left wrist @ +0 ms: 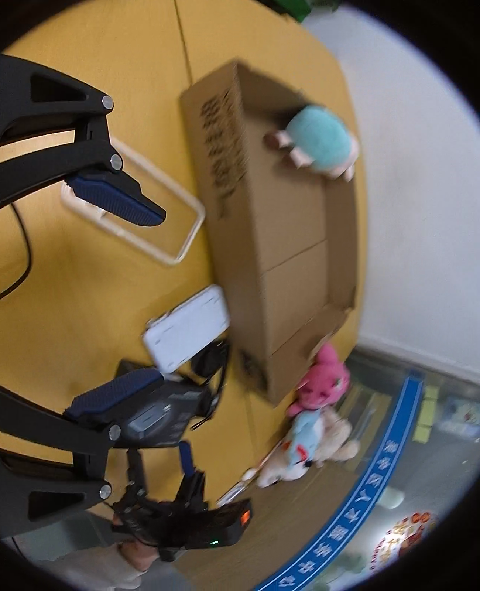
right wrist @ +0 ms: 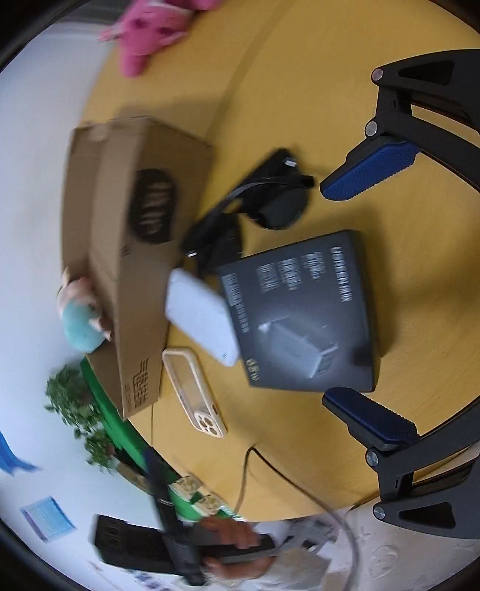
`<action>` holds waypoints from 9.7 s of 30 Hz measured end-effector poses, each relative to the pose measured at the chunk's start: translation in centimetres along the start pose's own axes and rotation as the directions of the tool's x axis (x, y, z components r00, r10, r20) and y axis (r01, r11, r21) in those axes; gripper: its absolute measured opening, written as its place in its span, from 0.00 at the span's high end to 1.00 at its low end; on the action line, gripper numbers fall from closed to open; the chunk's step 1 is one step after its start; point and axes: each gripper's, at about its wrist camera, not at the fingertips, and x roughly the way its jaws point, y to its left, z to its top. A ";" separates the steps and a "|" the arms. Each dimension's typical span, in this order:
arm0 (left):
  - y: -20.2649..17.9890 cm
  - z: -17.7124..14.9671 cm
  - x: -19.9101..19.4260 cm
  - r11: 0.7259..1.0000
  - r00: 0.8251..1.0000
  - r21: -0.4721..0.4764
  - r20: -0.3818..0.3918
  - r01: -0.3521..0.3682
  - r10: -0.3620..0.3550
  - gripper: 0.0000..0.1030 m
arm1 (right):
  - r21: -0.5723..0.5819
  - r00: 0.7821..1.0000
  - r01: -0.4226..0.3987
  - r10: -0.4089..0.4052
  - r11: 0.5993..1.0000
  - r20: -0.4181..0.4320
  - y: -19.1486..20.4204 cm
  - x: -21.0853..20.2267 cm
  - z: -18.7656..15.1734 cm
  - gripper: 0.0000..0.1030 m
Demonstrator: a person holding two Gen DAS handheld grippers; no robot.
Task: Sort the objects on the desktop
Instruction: 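Withdraw both grippers from the box and move to the black charger box, then close both grippers on the black charger box, then carry the charger box with both grippers into the cardboard box and release, then move both grippers back to the white rectangular case on the table, then close both grippers on the white rectangular case, then lift the white case with both grippers toward the cardboard box, then lower the white case into the box with both grippers and open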
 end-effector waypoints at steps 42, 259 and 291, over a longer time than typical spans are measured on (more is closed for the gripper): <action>-1.0 -3.8 8.0 0.947 0.938 -0.244 -0.224 0.210 -0.266 0.29 | -0.238 0.996 -0.085 0.091 0.968 0.015 9.4 4.5 -2.2 0.04; -0.9 29.6 -3.6 0.992 0.952 0.081 0.281 0.100 -0.119 0.66 | -0.041 0.795 0.371 -0.294 0.928 0.531 7.9 -11.8 29.0 0.34; 7.9 31.5 30.7 0.966 0.952 -0.197 -0.221 0.168 -0.211 0.66 | 0.182 0.960 0.273 -0.278 0.945 0.006 -17.1 11.9 35.0 0.34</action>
